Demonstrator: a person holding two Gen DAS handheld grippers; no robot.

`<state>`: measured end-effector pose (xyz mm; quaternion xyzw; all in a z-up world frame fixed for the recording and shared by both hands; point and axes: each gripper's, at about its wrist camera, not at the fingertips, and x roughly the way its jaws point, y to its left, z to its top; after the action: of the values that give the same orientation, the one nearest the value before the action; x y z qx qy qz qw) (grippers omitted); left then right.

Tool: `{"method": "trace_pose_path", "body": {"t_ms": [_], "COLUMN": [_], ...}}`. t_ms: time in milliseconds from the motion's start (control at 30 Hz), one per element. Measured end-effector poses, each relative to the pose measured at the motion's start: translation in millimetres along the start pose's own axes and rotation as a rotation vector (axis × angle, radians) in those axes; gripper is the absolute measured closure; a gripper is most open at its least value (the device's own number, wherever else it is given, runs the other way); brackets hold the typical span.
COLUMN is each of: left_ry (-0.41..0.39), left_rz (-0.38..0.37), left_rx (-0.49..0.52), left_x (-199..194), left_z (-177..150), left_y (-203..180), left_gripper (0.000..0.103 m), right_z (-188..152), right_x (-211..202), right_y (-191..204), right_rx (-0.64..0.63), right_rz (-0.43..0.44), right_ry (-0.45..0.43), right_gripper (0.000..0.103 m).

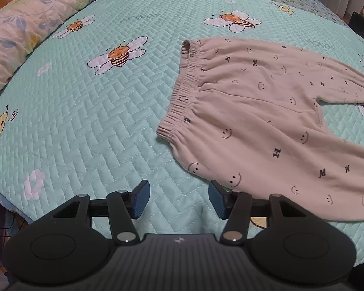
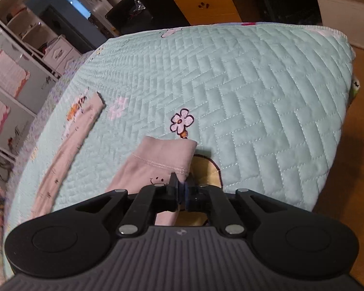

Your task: Fold clothes

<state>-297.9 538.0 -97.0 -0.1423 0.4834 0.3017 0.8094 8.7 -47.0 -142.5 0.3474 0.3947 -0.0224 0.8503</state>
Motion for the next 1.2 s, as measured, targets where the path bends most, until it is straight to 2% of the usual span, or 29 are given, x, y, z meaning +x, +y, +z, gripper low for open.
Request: {"method": "trace_pose_path", "body": {"t_ms": [33,67,167,233,300,367,433,633,800,867,900,1000,1033,1067,1133,1200], "left_ry": [0.009,0.018,0.054,0.065,0.05,0.011,-0.031,-0.05,-0.066,-0.059,-0.048,-0.033,-0.04,-0.045,-0.055,-0.061], "left_rz": [-0.004,-0.019,-0.146,-0.259,-0.372,-0.453,-0.498,-0.468,-0.497,-0.519,-0.517,-0.447,-0.417,-0.403,-0.397,-0.384], "left_rx": [-0.02,-0.053,-0.243,-0.366,-0.453,-0.518,-0.565,-0.581,-0.57,-0.552,-0.537,-0.458,-0.423,-0.4,-0.382,-0.37], "left_x": [2.1,4.1,12.4,19.5,25.2,29.4,36.1,57.5,62.7,66.0,67.7,65.0,60.8,57.2,50.4,45.9], "left_z": [-0.7,-1.8,-11.7,-21.4,-30.4,-33.7,-31.6,-10.8,-6.7,-1.9,0.5,6.5,8.5,10.3,14.1,18.0], "left_y": [4.6,11.6,45.6,66.5,79.7,84.7,86.8,79.7,76.1,71.3,67.5,54.8,51.6,50.5,52.8,56.6], "left_gripper": [0.045,0.045,0.045,0.045,0.045,0.045,0.045,0.047,0.048,0.072,0.099,0.1,0.1,0.1,0.1,0.1], "right_z": [0.7,0.0,-2.9,-4.8,-6.4,-7.3,-7.7,-8.4,-11.9,-12.9,-12.6,-10.1,-8.6,-7.1,-4.5,-2.0], "right_x": [-0.7,-1.5,-5.5,-6.2,-6.0,-6.4,-7.1,-8.8,-9.1,-8.9,-9.0,-9.5,-10.3,-11.5,-18.9,-31.9], "right_y": [-1.0,-4.1,-14.3,-17.4,-20.7,-22.9,-24.5,-30.0,-34.1,-34.8,-34.1,-29.9,-26.2,-21.9,-16.0,-20.0], "right_rx": [0.019,0.044,0.091,0.105,0.122,0.128,0.125,0.147,0.15,0.141,0.133,0.098,0.064,0.026,-0.008,0.059], "right_rz": [0.021,0.05,0.095,0.11,0.122,0.13,0.138,0.152,0.164,0.168,0.167,0.156,0.135,0.109,0.101,0.17], "right_ry": [0.007,0.016,0.023,0.02,0.017,0.018,0.022,0.022,0.011,0.007,0.008,0.019,0.026,0.033,0.027,0.007], "right_gripper": [0.077,0.068,0.067,0.067,0.067,0.067,0.067,0.067,0.067,0.067,0.067,0.068,0.075,0.086,0.097,0.101]}}
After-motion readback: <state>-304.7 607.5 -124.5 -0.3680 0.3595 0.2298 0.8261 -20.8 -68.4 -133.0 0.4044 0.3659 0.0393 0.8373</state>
